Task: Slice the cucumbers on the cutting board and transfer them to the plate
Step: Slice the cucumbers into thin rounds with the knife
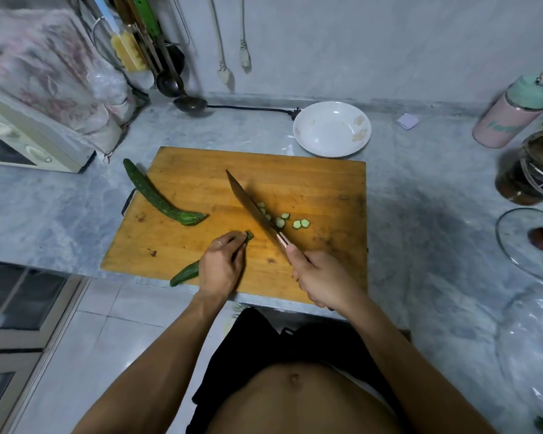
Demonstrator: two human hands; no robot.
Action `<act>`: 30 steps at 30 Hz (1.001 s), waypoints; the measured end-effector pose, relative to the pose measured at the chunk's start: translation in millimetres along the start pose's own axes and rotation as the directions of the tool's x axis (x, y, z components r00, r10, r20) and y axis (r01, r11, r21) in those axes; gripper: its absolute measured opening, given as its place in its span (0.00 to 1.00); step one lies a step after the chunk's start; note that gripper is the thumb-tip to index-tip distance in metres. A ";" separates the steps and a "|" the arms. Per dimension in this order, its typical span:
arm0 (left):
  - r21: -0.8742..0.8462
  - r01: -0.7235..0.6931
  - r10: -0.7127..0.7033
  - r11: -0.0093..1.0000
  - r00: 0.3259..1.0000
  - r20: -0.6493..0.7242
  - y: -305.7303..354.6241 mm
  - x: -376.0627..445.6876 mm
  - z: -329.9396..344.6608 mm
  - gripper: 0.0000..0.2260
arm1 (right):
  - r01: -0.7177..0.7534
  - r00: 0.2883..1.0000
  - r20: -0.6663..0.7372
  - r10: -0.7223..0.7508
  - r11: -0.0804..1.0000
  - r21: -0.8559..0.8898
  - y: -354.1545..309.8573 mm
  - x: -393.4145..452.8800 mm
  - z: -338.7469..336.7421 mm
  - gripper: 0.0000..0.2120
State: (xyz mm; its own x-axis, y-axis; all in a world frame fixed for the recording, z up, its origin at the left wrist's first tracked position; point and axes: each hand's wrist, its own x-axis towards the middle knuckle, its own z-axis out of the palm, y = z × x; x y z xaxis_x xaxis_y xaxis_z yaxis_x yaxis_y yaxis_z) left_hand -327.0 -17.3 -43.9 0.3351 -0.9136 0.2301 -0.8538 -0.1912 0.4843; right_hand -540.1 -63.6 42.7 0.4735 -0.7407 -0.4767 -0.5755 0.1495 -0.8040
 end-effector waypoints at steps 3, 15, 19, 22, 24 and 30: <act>0.045 -0.020 0.019 0.999 1.000 0.011 -0.7 2.2 0.0 0.10 | 0.006 1.000 0.009 -0.006 1.000 -0.031 0.1 -7.4 7.4 0.27; 0.002 -0.020 0.020 1.000 1.000 0.007 -2.8 2.8 3.2 0.09 | 0.061 0.998 0.016 -0.059 0.976 -0.208 -7.8 -14.1 18.2 0.29; 0.001 -0.047 0.047 0.999 0.999 -0.001 -1.2 2.2 1.8 0.09 | 0.044 0.999 0.038 -0.037 0.975 -0.217 -13.2 -13.2 19.9 0.27; 0.005 -0.046 0.046 0.999 0.999 -0.007 -2.1 1.6 2.7 0.09 | 0.047 0.998 0.050 -0.036 0.971 -0.234 -17.2 -6.6 23.5 0.27; -0.001 -0.052 0.052 0.999 0.999 -0.009 -1.9 1.1 3.3 0.08 | 0.043 0.999 0.031 -0.036 0.967 -0.253 -17.2 0.8 29.5 0.28; -0.005 -0.073 0.072 0.997 0.997 -0.030 -0.9 -0.6 2.8 0.08 | 0.035 0.999 -0.001 -0.037 0.960 -0.276 -9.4 9.6 37.5 0.27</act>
State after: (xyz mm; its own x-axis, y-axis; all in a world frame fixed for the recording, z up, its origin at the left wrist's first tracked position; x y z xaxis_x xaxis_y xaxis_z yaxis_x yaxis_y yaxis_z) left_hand -327.5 -17.6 -46.8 0.2843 -0.9139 0.2900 -0.8739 -0.1225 0.4705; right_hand -505.1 -47.6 32.3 0.4940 -0.7462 -0.4463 -0.7200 -0.0634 -0.6910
